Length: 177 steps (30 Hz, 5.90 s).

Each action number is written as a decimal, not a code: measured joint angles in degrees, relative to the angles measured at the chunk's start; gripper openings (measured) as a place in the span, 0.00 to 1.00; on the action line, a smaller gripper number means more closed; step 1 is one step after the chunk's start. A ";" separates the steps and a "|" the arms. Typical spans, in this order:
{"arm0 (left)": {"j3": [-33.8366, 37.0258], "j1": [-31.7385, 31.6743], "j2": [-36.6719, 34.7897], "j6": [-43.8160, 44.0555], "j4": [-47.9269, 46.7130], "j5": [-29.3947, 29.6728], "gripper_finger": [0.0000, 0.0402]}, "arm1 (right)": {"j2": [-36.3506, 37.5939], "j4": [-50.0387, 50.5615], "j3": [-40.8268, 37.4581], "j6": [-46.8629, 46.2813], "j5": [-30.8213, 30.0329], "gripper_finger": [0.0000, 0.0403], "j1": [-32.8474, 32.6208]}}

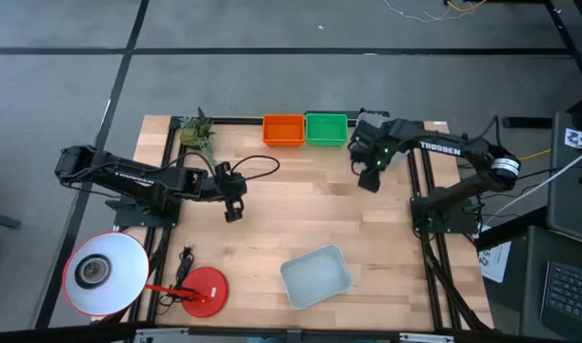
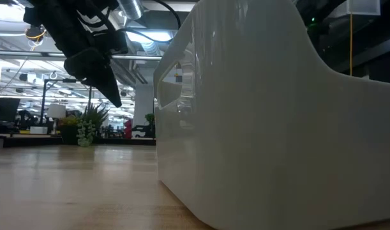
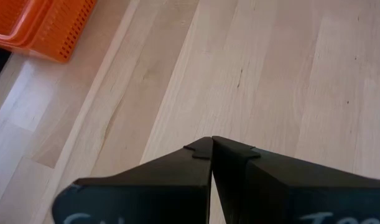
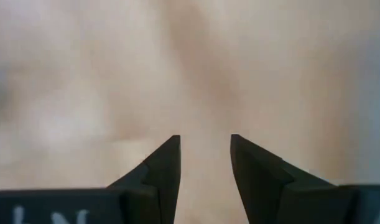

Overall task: Stack baskets by color
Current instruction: Stack the bottom gray bin on the top gray bins

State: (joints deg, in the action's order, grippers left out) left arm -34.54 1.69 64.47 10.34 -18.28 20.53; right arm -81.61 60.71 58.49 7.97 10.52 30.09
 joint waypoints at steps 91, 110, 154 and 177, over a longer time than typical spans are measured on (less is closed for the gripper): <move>-0.02 -0.07 0.01 -0.52 -0.07 2.62 0.00 | 11.82 1.50 12.36 24.49 -45.08 0.00 14.31; -0.02 -0.07 0.01 -0.41 -0.07 2.62 0.00 | 1.98 -2.85 12.29 28.40 -32.32 0.13 20.76; -0.02 -0.07 0.01 -0.23 -0.07 2.56 0.00 | 4.54 -11.93 6.32 31.12 -24.12 0.18 23.77; -0.02 -0.06 0.01 -0.23 -0.06 2.56 0.00 | 4.47 -6.48 10.56 32.51 -16.33 0.00 24.79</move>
State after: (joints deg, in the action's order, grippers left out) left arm -34.57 1.63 64.49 10.11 -18.35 23.09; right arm -77.14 54.23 69.05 40.48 -5.81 54.87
